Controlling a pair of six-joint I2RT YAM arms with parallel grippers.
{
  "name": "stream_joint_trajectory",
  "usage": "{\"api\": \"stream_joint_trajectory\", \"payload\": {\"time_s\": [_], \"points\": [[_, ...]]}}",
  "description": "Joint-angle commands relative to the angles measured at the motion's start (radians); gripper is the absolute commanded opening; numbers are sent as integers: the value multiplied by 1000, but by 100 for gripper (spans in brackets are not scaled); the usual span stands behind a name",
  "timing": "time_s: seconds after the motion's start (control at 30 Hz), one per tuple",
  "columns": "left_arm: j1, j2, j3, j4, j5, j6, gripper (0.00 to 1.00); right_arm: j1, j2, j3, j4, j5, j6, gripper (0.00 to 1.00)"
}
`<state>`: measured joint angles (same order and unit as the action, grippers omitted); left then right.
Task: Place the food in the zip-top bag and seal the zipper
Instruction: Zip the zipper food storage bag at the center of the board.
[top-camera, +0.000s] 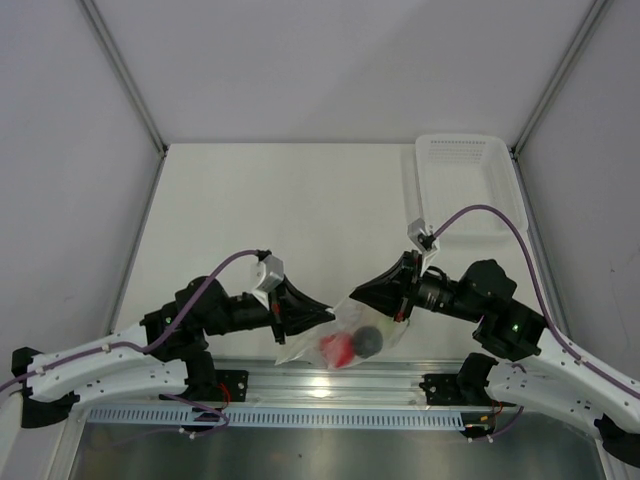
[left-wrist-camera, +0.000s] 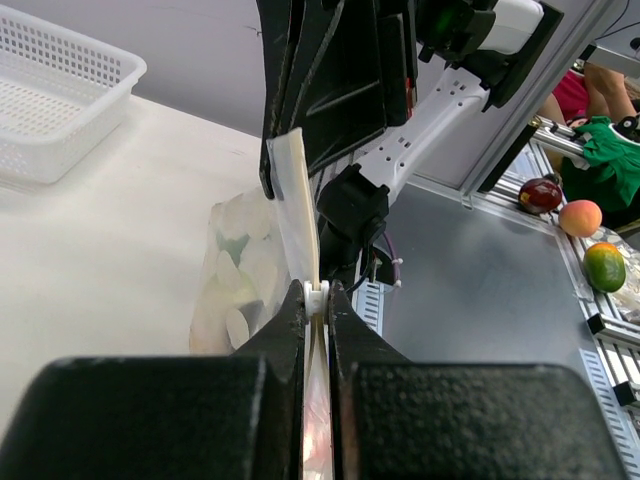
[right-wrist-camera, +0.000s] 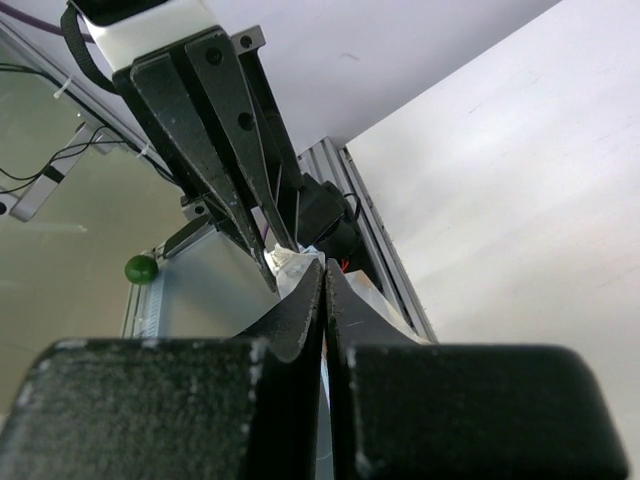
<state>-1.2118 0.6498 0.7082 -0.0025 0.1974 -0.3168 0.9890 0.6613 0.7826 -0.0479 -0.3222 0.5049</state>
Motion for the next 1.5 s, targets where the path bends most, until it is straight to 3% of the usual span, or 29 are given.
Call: {"api": "stream_joint_trajectory", "payload": {"time_s": [0.0, 0.63, 0.7, 0.83, 0.93, 0.97, 1.03, 1.07, 1.13, 1.23, 1.33, 1.47], "points": [[1, -21, -22, -40, 33, -27, 1, -30, -26, 14, 53, 67, 7, 0], [1, -116, -90, -102, 11, -71, 1, -168, -60, 60, -110, 94, -32, 0], [1, -116, -95, -102, 14, -74, 1, -182, -54, 57, -93, 34, -37, 0], [1, -108, -84, -114, 16, -76, 0, -211, 72, 122, -165, -333, -86, 0], [1, -81, -52, -155, 22, -68, 0, -207, 130, 191, -283, -356, -167, 25], [1, -75, -36, -165, 25, -65, 1, -205, 129, 207, -308, -348, -192, 42], [1, -52, -21, -191, 31, -62, 1, -207, 130, 262, -374, -342, -264, 63], [1, -47, -9, -197, 36, -61, 1, -205, 138, 282, -398, -356, -287, 66], [1, -36, -1, -209, 45, -53, 1, -205, 193, 351, -493, -428, -362, 66], [1, -26, 13, -229, 53, -42, 1, -190, 268, 400, -622, -509, -455, 58], [1, -22, 23, -249, 54, -34, 1, -178, 291, 412, -665, -580, -496, 41], [3, -18, 30, -257, 73, -27, 1, -159, 302, 396, -662, -554, -499, 41]]}}
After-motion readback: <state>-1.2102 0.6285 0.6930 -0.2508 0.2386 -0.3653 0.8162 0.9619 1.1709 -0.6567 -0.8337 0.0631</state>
